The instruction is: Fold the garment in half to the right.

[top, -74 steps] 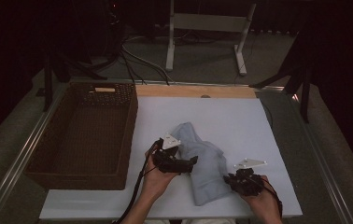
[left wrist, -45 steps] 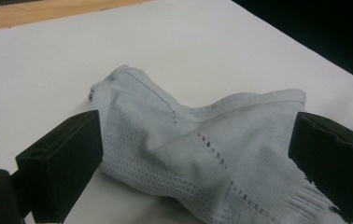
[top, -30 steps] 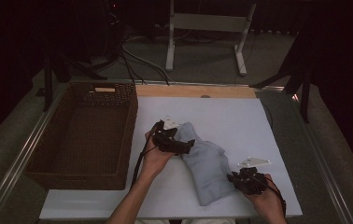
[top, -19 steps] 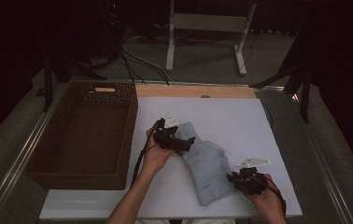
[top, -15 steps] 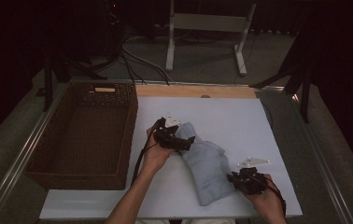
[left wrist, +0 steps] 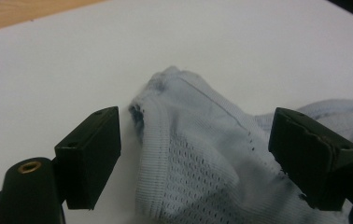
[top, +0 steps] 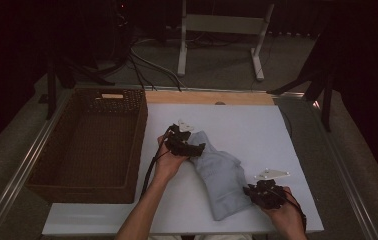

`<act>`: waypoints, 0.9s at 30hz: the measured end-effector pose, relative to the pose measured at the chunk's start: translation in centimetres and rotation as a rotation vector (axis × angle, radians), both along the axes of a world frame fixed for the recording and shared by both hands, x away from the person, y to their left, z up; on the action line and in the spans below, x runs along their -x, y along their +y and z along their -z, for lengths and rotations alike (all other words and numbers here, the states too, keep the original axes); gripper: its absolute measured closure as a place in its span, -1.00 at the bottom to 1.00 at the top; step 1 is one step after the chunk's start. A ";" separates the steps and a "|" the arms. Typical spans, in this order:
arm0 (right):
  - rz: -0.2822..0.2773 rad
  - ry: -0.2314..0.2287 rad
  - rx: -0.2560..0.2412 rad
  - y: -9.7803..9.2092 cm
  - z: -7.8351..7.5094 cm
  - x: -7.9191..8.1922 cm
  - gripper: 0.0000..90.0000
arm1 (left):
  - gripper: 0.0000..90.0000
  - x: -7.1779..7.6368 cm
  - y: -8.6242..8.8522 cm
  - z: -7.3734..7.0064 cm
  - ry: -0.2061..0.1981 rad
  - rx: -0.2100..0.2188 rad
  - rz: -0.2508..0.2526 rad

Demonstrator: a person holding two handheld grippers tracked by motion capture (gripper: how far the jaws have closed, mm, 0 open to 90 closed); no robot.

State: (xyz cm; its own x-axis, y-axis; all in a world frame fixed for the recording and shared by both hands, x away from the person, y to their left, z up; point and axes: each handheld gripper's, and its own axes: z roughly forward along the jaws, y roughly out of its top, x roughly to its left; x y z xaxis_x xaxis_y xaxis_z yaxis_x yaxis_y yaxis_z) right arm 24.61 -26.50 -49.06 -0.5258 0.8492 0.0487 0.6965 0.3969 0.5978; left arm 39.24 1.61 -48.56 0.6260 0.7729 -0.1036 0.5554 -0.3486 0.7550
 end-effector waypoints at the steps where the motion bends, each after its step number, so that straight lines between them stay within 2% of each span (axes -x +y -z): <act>1: 0.000 0.000 0.000 0.0 0.0 0.0 0.74 | -0.58 0.0 -0.1 0.1 -0.001 -0.009 -0.002; 6: -0.001 0.001 -0.002 0.0 0.0 0.0 0.74 | -0.58 0.0 -0.5 0.4 0.009 -0.027 0.021; 7: -0.001 0.001 -0.002 0.0 0.0 0.0 0.74 | -0.49 0.0 -0.5 0.4 0.002 -0.035 0.005; 8: -0.001 0.002 -0.001 0.0 0.0 0.0 0.74 | -0.31 0.0 -0.6 0.4 0.001 -0.039 0.003; 9: -0.001 0.001 0.000 0.0 0.0 0.0 0.74 | -0.29 -0.1 -0.6 0.4 0.008 -0.034 0.000; 11: -0.002 0.001 -0.001 0.0 0.0 0.0 0.74 | -0.06 -0.1 -0.6 0.4 0.003 -0.028 -0.018; 13: -0.002 0.002 -0.002 -0.1 0.0 0.0 0.74 | 0.12 -0.2 -0.6 0.3 0.006 -0.018 -0.023; 17: -0.001 0.002 -0.003 -0.1 0.0 0.1 0.74 | 0.47 -0.3 -0.7 0.3 0.006 -0.039 -0.028; 20: -0.002 0.001 -0.002 -0.1 0.0 0.1 0.74 | 0.76 -0.4 -0.6 0.2 0.006 -0.031 -0.030; 23: -0.003 0.000 -0.002 -0.1 -0.1 0.1 0.74 | 0.92 -0.5 -0.7 0.1 -0.006 -0.040 -0.037; 27: -0.006 0.000 0.003 -0.1 -0.1 0.2 0.74 | 0.95 -0.8 -0.5 -0.1 -0.014 -0.036 -0.062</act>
State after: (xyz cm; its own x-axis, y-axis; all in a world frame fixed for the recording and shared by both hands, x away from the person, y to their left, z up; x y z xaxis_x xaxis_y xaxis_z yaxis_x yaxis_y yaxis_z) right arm 24.45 -26.59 -48.99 -0.5307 0.8463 0.0467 0.6943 0.4025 0.5966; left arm 40.00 1.08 -48.45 0.5782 0.8132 -0.0671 0.5663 -0.3407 0.7505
